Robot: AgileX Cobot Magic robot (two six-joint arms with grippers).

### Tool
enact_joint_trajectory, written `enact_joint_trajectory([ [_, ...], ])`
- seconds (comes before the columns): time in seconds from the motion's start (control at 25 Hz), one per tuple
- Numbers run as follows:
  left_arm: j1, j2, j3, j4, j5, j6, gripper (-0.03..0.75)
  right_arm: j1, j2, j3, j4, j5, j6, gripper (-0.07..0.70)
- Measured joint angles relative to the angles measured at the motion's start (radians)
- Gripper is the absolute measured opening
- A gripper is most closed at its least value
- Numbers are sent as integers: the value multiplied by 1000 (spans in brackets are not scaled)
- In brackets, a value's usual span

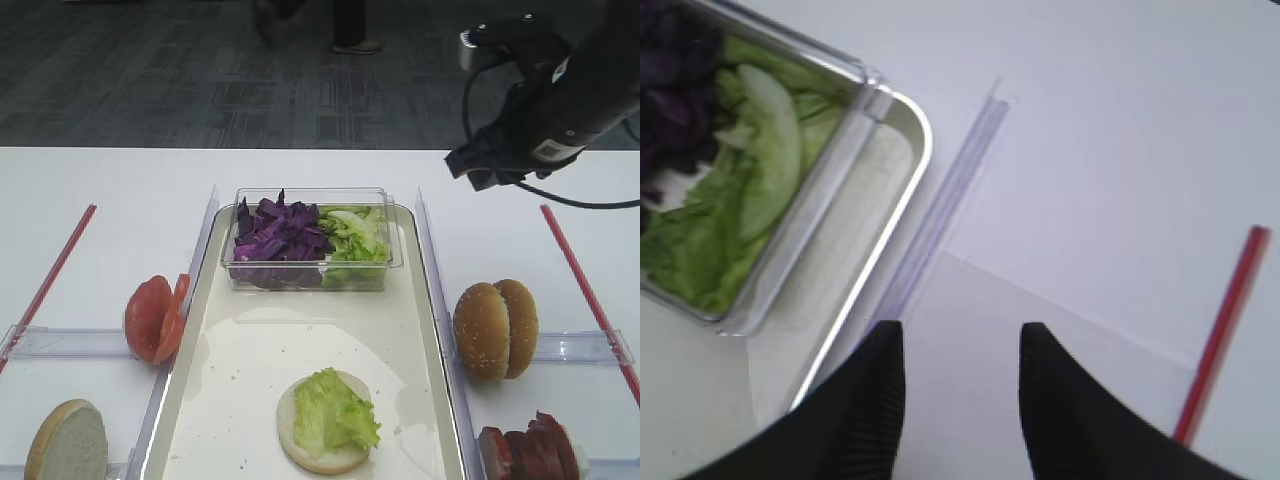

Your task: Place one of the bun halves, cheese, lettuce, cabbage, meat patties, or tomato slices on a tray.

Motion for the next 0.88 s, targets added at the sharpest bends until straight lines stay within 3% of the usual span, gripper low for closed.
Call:
enact_joint_trajectory([
  [0.48,0,0,0,0,0,0,271,-164,0,0,-44,0,101,318],
  [0.88,0,0,0,0,0,0,271,-178,0,0,-61,17,105,318],
])
